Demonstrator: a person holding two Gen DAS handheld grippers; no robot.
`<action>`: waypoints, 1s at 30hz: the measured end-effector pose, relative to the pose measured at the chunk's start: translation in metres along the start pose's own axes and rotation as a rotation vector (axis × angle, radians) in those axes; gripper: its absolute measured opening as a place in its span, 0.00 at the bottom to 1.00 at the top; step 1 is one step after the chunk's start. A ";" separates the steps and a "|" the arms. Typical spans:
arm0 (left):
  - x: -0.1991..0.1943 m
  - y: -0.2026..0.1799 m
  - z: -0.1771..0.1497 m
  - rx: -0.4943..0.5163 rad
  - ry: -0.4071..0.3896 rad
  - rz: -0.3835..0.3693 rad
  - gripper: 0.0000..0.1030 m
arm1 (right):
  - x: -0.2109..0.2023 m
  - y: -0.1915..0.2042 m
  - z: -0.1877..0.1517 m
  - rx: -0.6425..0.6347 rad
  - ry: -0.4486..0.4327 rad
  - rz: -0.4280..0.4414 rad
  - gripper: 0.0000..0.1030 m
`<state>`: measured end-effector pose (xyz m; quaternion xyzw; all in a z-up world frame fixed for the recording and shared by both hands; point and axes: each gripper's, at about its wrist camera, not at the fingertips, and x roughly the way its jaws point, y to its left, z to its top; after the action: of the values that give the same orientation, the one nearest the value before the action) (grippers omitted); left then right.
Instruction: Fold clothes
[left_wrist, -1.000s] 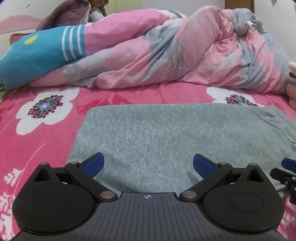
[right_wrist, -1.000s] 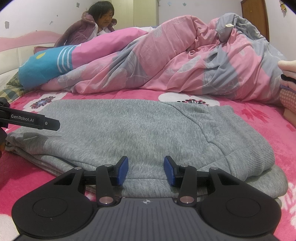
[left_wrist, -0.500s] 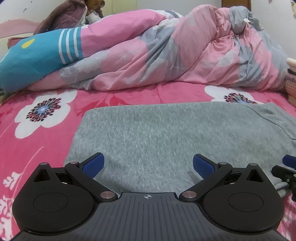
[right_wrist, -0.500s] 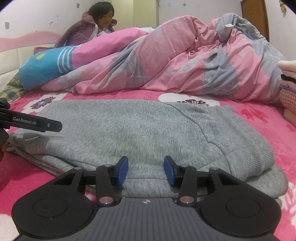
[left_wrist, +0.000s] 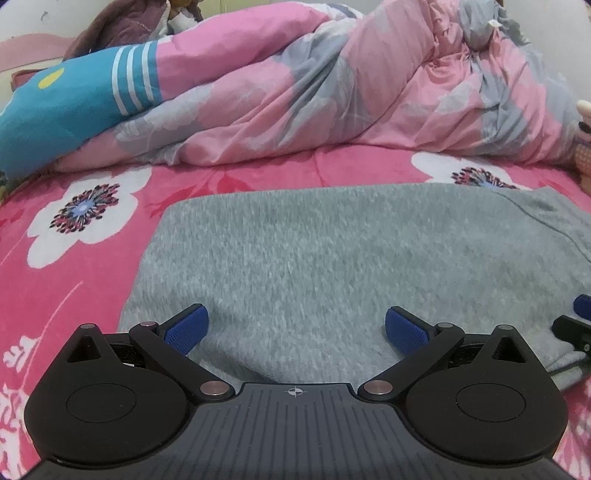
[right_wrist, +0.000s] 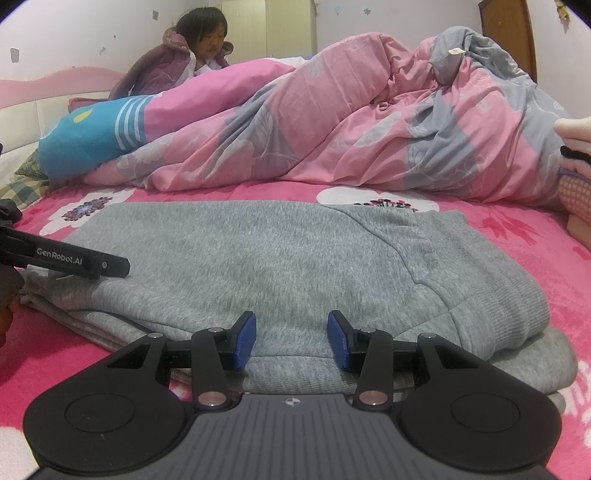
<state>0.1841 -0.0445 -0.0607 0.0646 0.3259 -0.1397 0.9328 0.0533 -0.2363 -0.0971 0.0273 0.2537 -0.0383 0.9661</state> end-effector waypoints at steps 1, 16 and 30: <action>0.001 0.000 0.000 -0.004 0.004 -0.001 1.00 | 0.000 0.000 0.000 0.001 -0.001 0.000 0.44; 0.005 0.005 0.000 -0.039 0.040 -0.011 1.00 | 0.000 0.001 -0.001 -0.001 -0.005 0.000 0.44; 0.006 0.009 0.003 -0.071 0.069 -0.015 1.00 | 0.003 0.031 0.041 -0.024 -0.035 0.026 0.45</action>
<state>0.1926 -0.0382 -0.0617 0.0338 0.3628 -0.1326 0.9217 0.0789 -0.2087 -0.0623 0.0184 0.2371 -0.0231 0.9710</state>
